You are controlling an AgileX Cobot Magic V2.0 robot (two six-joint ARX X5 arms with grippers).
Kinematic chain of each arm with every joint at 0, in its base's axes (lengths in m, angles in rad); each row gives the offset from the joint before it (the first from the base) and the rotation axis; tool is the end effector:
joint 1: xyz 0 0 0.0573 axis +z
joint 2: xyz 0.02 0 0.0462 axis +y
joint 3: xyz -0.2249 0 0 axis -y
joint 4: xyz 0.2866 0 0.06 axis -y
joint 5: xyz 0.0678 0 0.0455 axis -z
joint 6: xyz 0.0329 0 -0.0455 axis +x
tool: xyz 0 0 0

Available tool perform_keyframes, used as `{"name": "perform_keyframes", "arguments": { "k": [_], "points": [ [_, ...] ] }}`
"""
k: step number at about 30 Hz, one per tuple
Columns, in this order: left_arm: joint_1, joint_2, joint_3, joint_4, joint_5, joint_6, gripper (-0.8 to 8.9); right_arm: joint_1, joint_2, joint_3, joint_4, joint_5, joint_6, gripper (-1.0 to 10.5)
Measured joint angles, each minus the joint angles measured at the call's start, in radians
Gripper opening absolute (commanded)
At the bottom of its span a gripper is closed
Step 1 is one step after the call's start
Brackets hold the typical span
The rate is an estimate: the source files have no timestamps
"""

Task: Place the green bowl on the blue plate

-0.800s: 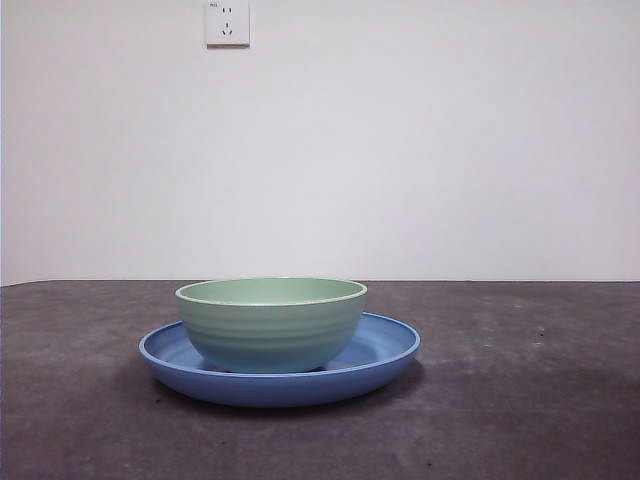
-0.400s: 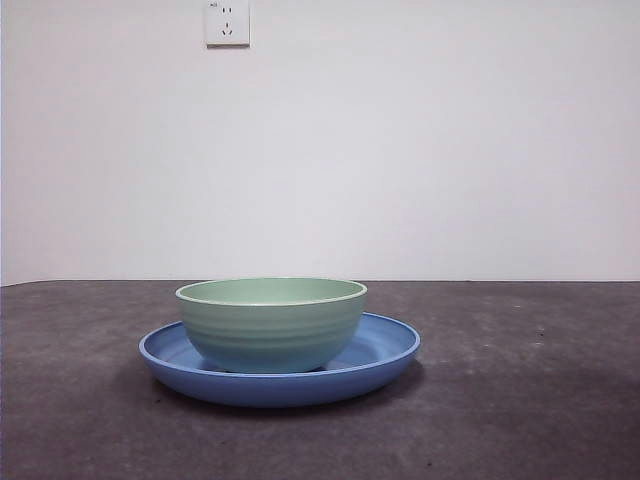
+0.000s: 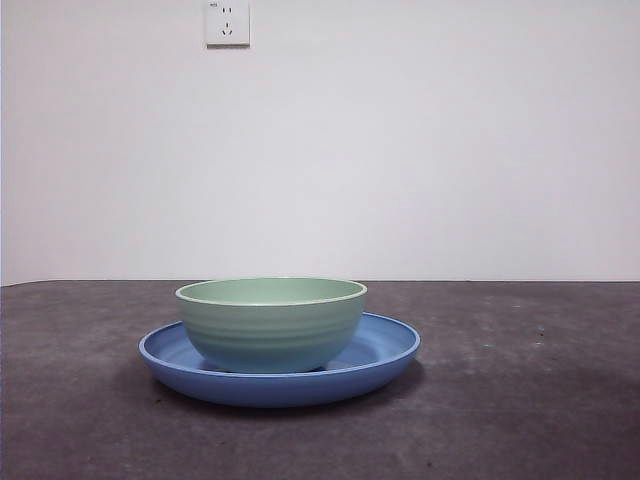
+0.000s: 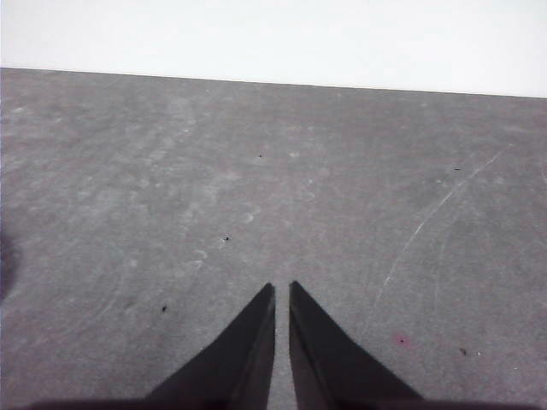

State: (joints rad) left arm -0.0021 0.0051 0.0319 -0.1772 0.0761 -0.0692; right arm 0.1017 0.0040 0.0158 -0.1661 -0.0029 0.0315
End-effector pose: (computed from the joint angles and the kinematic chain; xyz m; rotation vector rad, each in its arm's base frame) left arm 0.1795 -0.0029 0.1572 -0.0746 0.1530 -0.0728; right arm 0.1795 0.0184 0.1523 0.0238 0.1558 0.1020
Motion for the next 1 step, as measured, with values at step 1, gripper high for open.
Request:
{"name": "perform_keyframes", "arguments": {
  "k": [1],
  "points": [
    [0.000, 0.000, 0.000, 0.000, 0.000, 0.000, 0.24, 0.000, 0.000, 0.000, 0.000, 0.000, 0.000, 0.2]
  ]
}}
